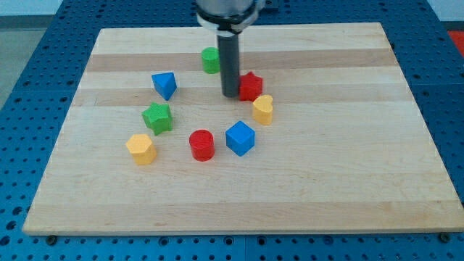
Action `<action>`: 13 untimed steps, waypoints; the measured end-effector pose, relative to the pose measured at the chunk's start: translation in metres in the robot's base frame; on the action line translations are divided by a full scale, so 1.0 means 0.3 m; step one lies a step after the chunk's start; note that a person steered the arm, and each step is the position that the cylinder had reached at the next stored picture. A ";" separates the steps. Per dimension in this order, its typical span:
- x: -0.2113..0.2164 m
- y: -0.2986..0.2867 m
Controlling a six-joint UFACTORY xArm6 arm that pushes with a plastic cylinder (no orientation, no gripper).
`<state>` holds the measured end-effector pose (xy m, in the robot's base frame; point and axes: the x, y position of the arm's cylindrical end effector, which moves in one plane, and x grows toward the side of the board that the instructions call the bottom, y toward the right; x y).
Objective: Slide the green star closer to the green circle
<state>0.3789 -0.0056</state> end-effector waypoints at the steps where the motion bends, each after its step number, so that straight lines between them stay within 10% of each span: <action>1: 0.000 0.098; 5: 0.004 -0.440; 13: 0.327 -0.652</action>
<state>0.4770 -0.2013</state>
